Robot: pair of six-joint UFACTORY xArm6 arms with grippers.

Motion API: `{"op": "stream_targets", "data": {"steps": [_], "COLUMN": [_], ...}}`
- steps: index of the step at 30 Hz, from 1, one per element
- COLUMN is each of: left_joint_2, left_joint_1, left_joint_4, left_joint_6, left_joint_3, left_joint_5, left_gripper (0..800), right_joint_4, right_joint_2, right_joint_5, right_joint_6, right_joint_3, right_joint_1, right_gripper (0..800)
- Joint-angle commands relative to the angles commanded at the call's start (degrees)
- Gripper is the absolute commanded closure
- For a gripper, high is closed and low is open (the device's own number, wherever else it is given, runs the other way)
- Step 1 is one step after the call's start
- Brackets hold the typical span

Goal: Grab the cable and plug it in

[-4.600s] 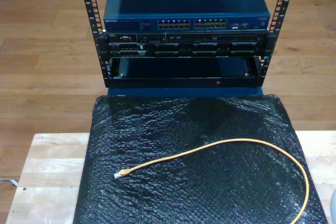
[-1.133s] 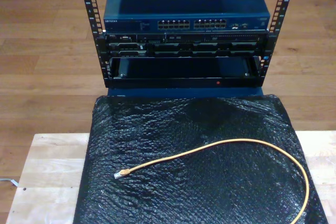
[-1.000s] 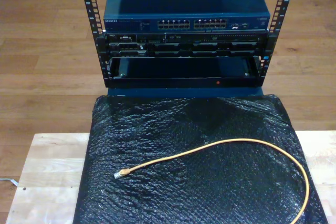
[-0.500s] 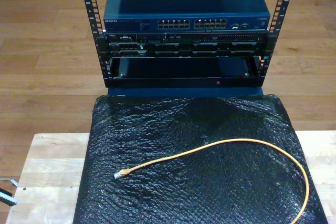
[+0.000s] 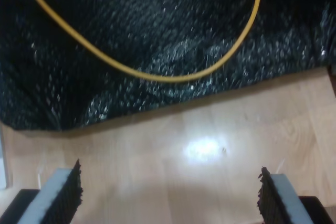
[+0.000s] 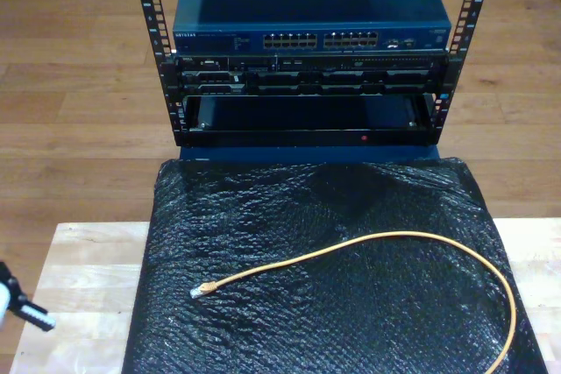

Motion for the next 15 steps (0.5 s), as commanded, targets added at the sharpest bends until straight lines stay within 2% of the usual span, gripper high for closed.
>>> {"op": "stream_targets", "data": {"steps": [7, 15], "left_joint_2": [0.44, 0.53], "left_joint_1": [0.00, 0.00], "left_joint_4": [-0.26, -0.26], "left_joint_6": [0.00, 0.09], "left_joint_3": [0.09, 0.53], "left_joint_5": [-0.09, -0.44], "left_gripper": [0, 0], "right_joint_4": [2.90, 3.43], "right_joint_2": [0.00, 0.09], "right_joint_5": [-0.18, -0.53], "right_joint_6": [2.81, 8.70], "right_joint_3": [-0.09, -2.64], "right_joint_1": [5.10, 14.15], "right_gripper": [3, 3]}}
